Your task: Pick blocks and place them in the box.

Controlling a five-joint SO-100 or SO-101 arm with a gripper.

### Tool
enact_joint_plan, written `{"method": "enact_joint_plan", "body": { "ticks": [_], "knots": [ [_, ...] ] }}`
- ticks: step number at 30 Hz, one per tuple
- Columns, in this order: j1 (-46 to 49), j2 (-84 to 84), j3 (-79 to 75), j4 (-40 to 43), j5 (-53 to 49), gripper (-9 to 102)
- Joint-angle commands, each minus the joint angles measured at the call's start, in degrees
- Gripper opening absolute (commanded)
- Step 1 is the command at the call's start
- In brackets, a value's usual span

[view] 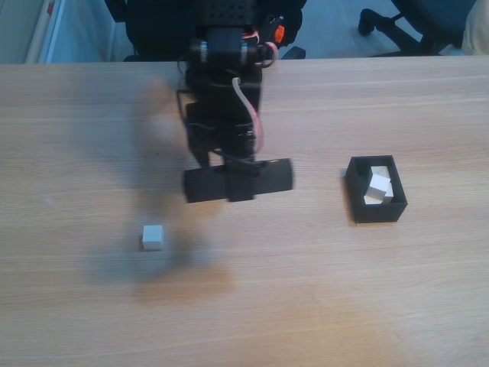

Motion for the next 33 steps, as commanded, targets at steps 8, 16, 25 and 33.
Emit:
{"method": "enact_joint_plan", "body": {
  "ticks": [8, 16, 25, 33],
  "knots": [
    [12.13, -10.11, -13.01, -4.66, -11.95, 18],
    [17.14, -20.57, -24.08, -6.50, -15.12, 18],
    [18.72, -27.95, -30.32, -8.35, -14.06, 18],
    [17.58, -30.15, -31.38, -10.11, -12.48, 18]
  ]
}}
